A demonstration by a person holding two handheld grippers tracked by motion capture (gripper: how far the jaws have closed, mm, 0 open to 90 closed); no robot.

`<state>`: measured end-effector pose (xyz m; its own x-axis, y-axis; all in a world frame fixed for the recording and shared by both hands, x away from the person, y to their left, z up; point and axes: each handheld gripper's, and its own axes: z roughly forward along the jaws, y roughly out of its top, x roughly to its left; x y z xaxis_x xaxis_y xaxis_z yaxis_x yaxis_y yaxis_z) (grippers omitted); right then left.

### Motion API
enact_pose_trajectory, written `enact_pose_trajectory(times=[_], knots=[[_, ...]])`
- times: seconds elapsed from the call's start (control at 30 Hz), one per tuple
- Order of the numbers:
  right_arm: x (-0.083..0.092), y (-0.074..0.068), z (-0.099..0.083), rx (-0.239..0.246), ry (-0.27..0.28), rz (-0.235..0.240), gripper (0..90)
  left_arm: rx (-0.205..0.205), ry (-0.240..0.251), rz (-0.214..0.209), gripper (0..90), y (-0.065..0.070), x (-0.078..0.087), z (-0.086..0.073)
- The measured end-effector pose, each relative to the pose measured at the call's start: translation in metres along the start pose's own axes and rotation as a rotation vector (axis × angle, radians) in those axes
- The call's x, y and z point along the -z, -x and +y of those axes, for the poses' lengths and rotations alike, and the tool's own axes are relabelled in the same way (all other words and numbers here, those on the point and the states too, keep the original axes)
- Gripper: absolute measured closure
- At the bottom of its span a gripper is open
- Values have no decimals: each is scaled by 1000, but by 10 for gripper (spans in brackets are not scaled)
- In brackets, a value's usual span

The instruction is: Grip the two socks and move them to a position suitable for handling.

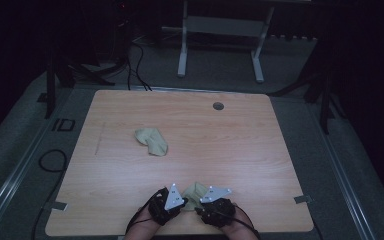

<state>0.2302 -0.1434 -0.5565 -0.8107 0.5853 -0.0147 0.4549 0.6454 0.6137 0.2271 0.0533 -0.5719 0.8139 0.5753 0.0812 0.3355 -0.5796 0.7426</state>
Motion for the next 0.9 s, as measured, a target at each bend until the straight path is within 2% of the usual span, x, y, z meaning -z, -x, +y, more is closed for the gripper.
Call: enact_pose_trajectory(times=[0.1,0.17,0.23,0.33,0.43,0.53,0.67,0.8,0.9], knots=[[0,-4,-1,16,-4,-3,667,-7,-11,2,893,-1,-3,2],[1,-7,-1,31,-11,2,713,-17,-18,8,893,-4,-5,3],[1,-9,-1,40,-16,16,804,-21,-10,5,893,-8,-6,3],[1,-9,-1,34,-12,20,837,-53,-9,-6,892,-12,-8,5],[10,-5,0,-5,23,35,843,-60,-8,-12,893,-15,-11,7],[26,2,2,-26,65,12,843,-63,-9,-13,893,-16,-12,8],[50,19,-1,-66,125,-23,842,-58,-8,-7,893,-15,-12,8],[69,38,-11,-135,163,-53,842,-73,-10,9,892,-14,-14,9],[77,52,-21,-195,174,-46,841,-73,-3,5,892,-15,-15,10]])
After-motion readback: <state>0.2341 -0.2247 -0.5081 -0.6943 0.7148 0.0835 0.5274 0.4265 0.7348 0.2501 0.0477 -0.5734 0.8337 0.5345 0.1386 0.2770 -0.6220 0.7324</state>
